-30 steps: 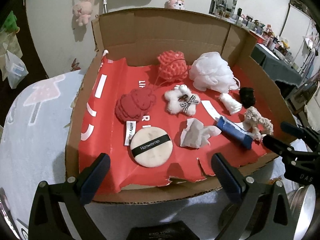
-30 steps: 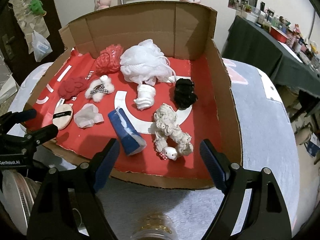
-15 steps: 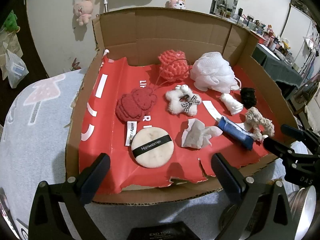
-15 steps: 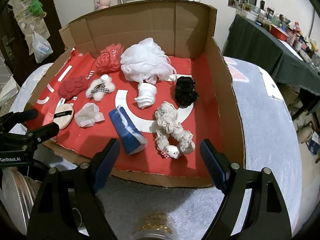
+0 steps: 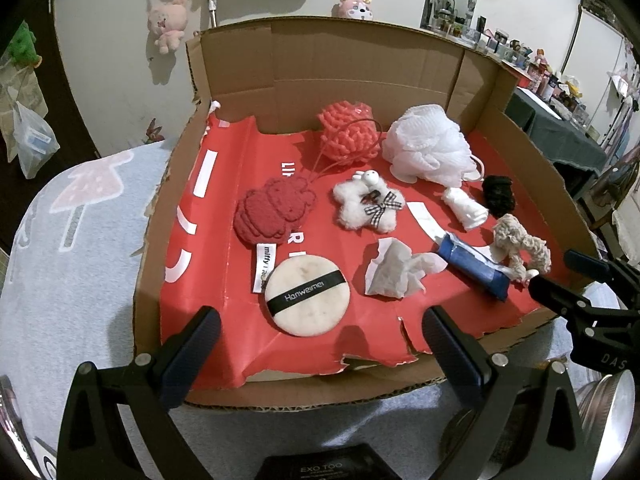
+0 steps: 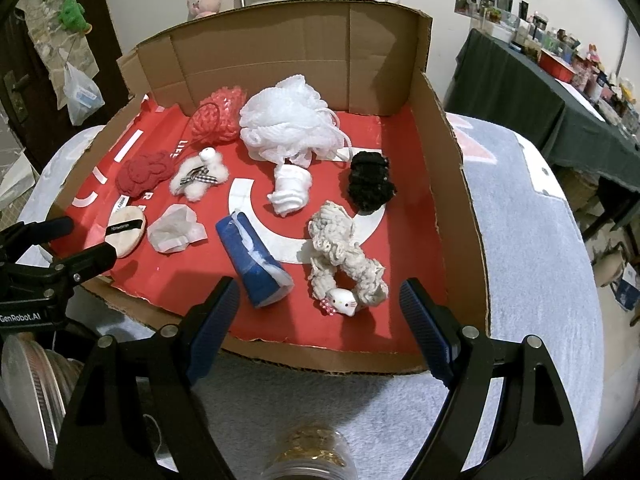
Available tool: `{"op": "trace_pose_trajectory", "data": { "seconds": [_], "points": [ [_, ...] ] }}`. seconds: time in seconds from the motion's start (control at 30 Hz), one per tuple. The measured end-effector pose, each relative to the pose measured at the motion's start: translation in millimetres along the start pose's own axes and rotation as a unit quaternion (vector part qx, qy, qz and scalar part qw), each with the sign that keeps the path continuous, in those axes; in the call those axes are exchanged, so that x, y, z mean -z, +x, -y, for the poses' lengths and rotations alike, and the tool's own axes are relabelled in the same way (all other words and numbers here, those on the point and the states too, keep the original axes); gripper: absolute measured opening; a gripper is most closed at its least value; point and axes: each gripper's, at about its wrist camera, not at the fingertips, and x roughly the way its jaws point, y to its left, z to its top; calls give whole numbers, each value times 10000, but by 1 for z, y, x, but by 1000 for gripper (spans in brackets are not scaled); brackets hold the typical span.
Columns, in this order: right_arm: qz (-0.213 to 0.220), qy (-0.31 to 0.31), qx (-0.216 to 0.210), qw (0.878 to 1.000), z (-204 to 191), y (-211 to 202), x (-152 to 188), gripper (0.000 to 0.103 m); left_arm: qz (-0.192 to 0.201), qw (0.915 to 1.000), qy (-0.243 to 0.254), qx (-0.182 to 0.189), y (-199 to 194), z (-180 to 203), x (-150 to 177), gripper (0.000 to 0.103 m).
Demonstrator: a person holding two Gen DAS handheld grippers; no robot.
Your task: Organize soft objects
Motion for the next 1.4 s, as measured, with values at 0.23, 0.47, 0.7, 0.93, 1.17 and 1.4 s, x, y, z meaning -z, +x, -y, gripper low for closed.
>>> {"op": "trace_pose_trajectory", "data": {
  "seconds": [0.23, 0.47, 0.7, 0.93, 1.17, 1.4],
  "points": [
    [-1, 8, -5, 10000, 0, 0, 0, 82, -13, 10000, -5, 1, 0, 0, 0, 102],
    [-2, 8, -4, 10000, -1, 0, 0, 82, -8, 10000, -10, -22, -1, 0, 0, 102],
    [-4, 11, -6, 10000, -1, 0, 1, 82, -1, 10000, -21, -29, 0, 0, 1, 102],
    [-5, 15, -7, 10000, -1, 0, 1, 82, -3, 10000, -24, -27, 0, 0, 1, 102],
    [-2, 12, -5, 10000, -1, 0, 1, 82, 3, 10000, -21, -29, -1, -1, 1, 102],
    [8, 9, -14, 10000, -1, 0, 2, 82, 8, 10000, -26, -28, -1, -1, 2, 102]
  ]
}}
